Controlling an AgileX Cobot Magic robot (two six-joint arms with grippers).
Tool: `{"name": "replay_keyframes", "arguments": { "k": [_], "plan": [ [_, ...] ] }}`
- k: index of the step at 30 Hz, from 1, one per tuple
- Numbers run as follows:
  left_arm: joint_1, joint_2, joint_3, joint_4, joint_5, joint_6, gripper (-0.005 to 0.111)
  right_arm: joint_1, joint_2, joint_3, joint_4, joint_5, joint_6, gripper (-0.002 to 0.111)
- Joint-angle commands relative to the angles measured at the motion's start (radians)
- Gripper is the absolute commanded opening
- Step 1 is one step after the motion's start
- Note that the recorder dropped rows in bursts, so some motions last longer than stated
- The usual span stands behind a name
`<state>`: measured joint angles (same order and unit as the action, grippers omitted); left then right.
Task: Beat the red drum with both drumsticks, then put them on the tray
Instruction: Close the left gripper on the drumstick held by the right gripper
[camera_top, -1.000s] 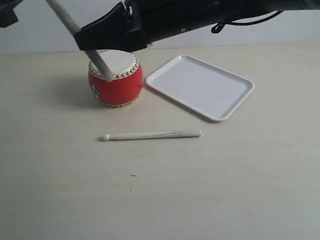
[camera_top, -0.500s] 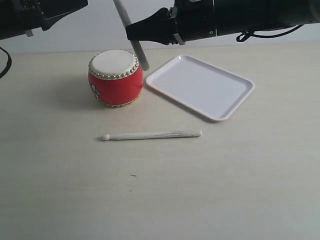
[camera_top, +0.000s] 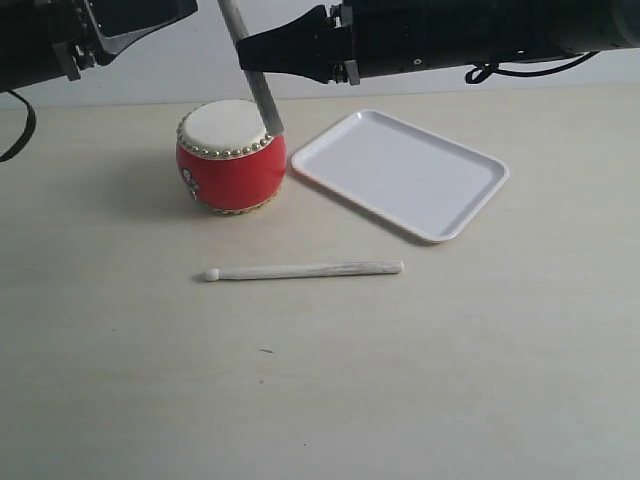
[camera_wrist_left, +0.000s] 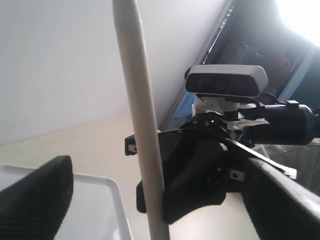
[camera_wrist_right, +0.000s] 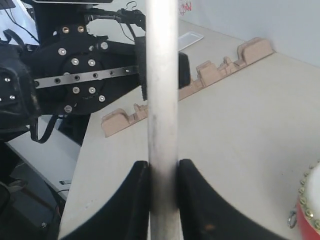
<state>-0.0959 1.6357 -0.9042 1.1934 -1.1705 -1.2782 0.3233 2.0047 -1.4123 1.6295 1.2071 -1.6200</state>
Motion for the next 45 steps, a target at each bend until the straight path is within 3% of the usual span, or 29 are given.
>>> {"name": "replay_keyframes", "arguments": {
  "k": [1,4,20,28,45],
  "plan": [
    [-0.037,0.016,-0.005,-0.046,-0.018,-0.004,0.075,0.029,-0.001,0.001,0.018,0.014,-0.007,0.000],
    [-0.054,0.018,-0.005,-0.049,-0.011,0.007,0.069,0.046,-0.001,0.001,0.022,0.014,-0.004,0.000],
    [-0.058,0.018,-0.005,-0.024,0.033,-0.012,0.069,0.056,-0.001,0.001,0.042,0.014,0.007,0.000],
    [-0.101,0.018,-0.005,-0.043,0.035,-0.009,0.069,0.072,-0.001,0.001,0.044,0.014,0.018,0.000],
    [-0.101,0.018,-0.005,-0.066,0.098,-0.009,0.069,0.072,-0.001,0.001,0.037,0.014,0.156,0.000]
  ]
}}
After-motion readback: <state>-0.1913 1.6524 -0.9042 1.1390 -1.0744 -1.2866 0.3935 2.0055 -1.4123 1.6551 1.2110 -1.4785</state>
